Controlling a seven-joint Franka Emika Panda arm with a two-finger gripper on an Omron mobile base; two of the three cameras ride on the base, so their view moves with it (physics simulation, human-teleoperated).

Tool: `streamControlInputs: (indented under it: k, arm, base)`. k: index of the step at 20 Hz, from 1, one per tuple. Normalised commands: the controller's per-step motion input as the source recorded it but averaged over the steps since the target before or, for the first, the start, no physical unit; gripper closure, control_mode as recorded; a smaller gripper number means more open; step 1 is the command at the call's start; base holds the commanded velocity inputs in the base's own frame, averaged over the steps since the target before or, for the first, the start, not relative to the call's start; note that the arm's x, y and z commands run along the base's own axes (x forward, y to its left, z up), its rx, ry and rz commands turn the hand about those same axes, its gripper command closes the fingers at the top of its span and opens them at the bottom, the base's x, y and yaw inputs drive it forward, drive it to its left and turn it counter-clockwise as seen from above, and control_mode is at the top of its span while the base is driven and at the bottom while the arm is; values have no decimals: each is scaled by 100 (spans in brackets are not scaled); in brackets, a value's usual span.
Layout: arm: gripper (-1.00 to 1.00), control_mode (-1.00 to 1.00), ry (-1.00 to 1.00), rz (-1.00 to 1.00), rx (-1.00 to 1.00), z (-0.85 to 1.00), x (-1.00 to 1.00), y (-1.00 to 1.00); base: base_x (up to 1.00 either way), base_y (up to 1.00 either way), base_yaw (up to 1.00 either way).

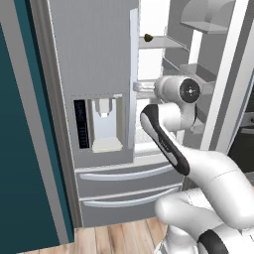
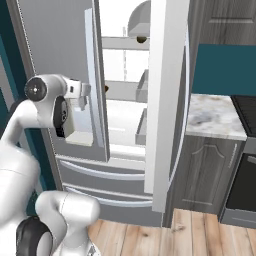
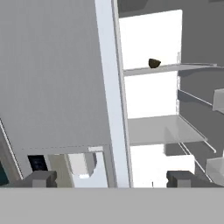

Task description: Retrieve the kiwi and banana from the fridge and place them into the bowl on the dining table.

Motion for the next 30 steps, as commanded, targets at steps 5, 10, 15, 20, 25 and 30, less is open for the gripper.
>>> streamControlInputs:
  k: [5,10,15,20,25,30]
  arm:
    - [-100,-100,20,0,1,8,71,0]
    - [-100,-100,6,0,0,-4,65,0]
    - [-100,-100,0,1,0,-11,57,3]
    - [-100,-100,0,2,0,-29,56,2]
    - [-100,-100,0,1,0,-19,64,0]
    - [-100,-100,0,0,0,-10,69,1]
  base:
    - [0,0,0]
    - [0,0,0]
    - [0,0,0]
    - [0,0,0]
    - [0,0,0]
    - [0,0,0]
